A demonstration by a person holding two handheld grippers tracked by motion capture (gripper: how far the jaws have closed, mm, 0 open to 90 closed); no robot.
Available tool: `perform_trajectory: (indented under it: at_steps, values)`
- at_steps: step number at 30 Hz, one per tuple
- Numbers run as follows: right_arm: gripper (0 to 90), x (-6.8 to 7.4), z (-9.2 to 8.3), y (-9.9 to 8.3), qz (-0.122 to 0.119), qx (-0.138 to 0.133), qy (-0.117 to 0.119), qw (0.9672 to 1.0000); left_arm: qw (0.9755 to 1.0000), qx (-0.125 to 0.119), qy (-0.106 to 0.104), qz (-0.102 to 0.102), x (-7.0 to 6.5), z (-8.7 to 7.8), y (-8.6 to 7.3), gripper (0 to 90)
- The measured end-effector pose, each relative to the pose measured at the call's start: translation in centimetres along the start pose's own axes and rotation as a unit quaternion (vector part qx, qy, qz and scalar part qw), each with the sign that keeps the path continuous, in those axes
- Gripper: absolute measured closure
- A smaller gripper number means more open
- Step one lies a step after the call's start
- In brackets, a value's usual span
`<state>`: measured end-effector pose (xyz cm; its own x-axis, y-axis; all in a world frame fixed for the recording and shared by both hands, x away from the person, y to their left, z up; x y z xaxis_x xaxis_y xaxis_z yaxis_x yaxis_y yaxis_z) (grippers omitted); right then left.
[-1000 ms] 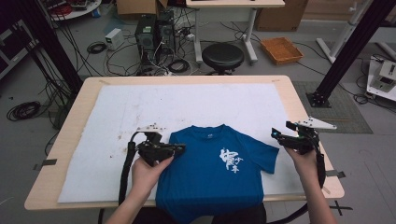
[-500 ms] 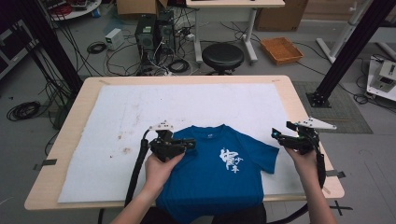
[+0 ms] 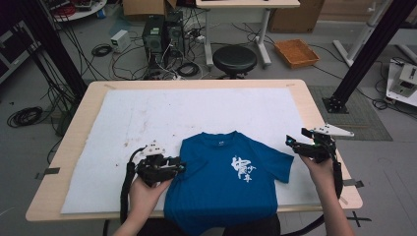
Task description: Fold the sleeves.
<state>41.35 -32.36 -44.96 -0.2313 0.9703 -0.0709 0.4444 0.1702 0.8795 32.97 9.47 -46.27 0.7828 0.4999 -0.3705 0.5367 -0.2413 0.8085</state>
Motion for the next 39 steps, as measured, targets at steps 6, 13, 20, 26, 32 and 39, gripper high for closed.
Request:
perform_trajectory:
  at_steps: [6,13,20,26,32,39]
  values:
    - [26.8,0.2,0.0,0.0,-0.002,0.0,0.001,1.0,0.9993,0.025,0.013,0.023,-0.6,1.1,-0.6,57.8]
    - [26.8,0.0,0.0,-0.1,0.001,0.001,-0.002,1.0,0.998,0.046,0.017,0.04,-0.3,1.8,-1.1,86.1]
    - [26.8,0.1,0.0,-0.1,-0.001,0.004,-0.002,1.0,0.9936,0.033,-0.056,0.093,-2.8,1.2,-1.1,86.5]
    - [26.8,0.0,0.0,-0.1,0.0,0.002,-0.001,1.0,0.9848,0.056,-0.12,0.112,-3.8,1.8,-1.8,83.2]
    - [26.8,-0.1,0.0,-0.2,0.001,0.003,-0.002,1.0,0.9806,0.042,-0.145,0.125,-4.2,1.4,-1.3,70.9]
    - [26.8,-0.3,0.0,-0.1,0.003,0.001,-0.003,1.0,0.9902,-0.023,-0.095,0.099,-2.4,-0.3,0.6,62.4]
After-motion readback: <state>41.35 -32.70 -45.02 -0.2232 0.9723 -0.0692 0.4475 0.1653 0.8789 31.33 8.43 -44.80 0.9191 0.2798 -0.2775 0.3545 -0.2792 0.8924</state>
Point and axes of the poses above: each handheld gripper's, and its own axes: z roughly forward along the jaws, y roughly out of its top, x roughly to its left, the point moved 8 cm from there along z, roughly forward along the jaws, and after that the axes turned 15 degrees about -y, right-handed, at the moved point
